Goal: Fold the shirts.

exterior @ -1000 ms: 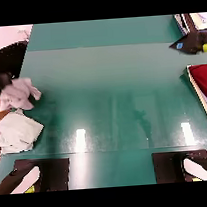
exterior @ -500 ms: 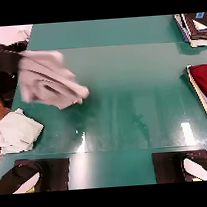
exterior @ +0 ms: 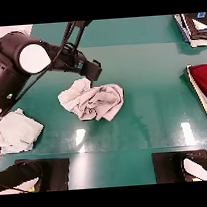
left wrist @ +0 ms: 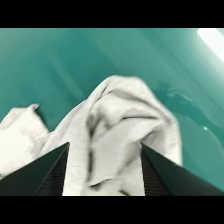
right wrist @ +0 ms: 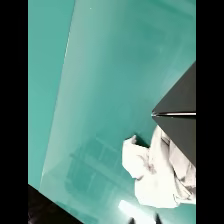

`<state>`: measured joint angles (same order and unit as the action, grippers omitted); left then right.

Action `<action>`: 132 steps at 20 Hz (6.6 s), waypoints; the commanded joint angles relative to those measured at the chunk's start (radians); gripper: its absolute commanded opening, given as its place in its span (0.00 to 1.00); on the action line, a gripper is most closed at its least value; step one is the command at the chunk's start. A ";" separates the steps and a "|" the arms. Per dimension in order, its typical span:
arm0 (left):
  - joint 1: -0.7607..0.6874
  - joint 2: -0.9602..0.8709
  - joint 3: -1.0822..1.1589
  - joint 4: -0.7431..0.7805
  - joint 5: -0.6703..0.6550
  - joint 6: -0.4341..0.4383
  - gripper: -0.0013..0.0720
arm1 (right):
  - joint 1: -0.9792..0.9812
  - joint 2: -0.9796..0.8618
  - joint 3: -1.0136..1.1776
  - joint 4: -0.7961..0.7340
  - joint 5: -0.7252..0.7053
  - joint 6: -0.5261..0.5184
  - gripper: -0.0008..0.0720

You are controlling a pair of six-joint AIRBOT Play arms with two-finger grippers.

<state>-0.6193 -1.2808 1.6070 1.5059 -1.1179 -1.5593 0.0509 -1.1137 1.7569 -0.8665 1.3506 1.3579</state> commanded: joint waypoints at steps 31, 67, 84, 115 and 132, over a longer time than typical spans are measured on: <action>0.614 -0.135 -0.354 -0.425 0.088 0.127 0.05 | 0.183 -0.013 -0.952 -0.018 -0.198 0.113 0.63; 0.614 0.561 0.186 -0.324 0.020 0.089 0.05 | -0.088 0.367 -0.225 -0.418 -0.039 0.135 0.02; 0.614 -0.052 0.085 -0.315 -0.266 0.068 0.05 | 0.074 -0.031 -0.492 -0.421 0.131 0.196 0.02; 0.614 0.159 -0.890 -0.235 -0.012 0.011 0.85 | -0.181 0.096 -0.795 -0.094 0.063 -0.043 0.51; 0.614 0.222 -0.866 -0.343 0.014 -0.003 0.05 | -0.308 0.117 -0.876 -0.214 0.124 -0.036 0.51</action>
<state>-0.0055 -1.0977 0.7097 1.1557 -1.0683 -1.5757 -0.1871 -1.0046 0.9344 -1.0069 1.4384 1.3144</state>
